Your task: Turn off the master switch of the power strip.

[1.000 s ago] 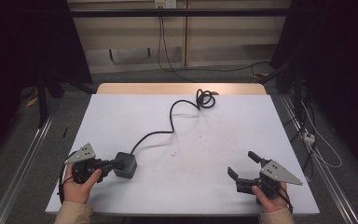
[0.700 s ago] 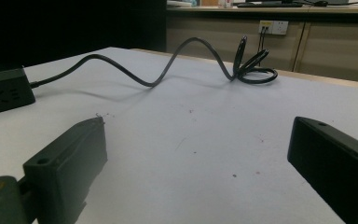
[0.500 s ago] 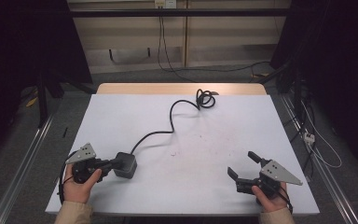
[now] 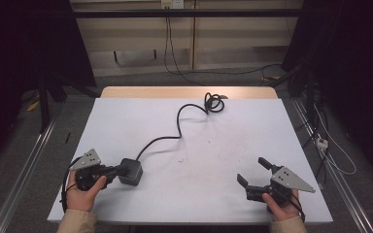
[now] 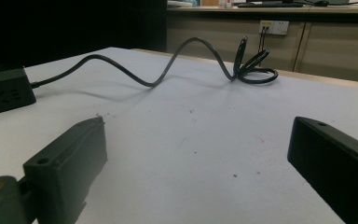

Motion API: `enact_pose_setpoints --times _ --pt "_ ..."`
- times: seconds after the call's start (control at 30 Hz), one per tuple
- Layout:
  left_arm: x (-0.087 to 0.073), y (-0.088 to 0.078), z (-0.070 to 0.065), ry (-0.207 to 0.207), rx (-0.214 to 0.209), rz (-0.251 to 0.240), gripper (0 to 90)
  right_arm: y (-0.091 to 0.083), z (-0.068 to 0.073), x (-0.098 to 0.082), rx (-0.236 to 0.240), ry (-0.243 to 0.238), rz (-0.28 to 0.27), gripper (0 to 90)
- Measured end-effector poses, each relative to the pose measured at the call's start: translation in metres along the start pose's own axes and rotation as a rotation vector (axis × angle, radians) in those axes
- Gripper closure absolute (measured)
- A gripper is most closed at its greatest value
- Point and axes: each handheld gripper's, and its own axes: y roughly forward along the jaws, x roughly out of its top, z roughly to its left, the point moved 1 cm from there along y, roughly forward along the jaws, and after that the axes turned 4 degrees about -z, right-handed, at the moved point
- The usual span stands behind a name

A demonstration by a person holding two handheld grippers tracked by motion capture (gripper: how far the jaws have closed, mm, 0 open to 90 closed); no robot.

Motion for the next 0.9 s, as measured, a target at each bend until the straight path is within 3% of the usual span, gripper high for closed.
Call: enact_pose_setpoints --times 0.33,0.9 --pt "-0.0012 0.0006 0.0011 -0.015 -0.009 -0.006 90.0 0.0003 0.0004 -0.0001 0.002 0.000 0.001 3.9" --pt "-0.0007 0.0009 -0.0006 -0.007 0.004 0.004 90.0 0.0012 0.0012 -0.0001 0.005 -0.003 0.001 3.9"
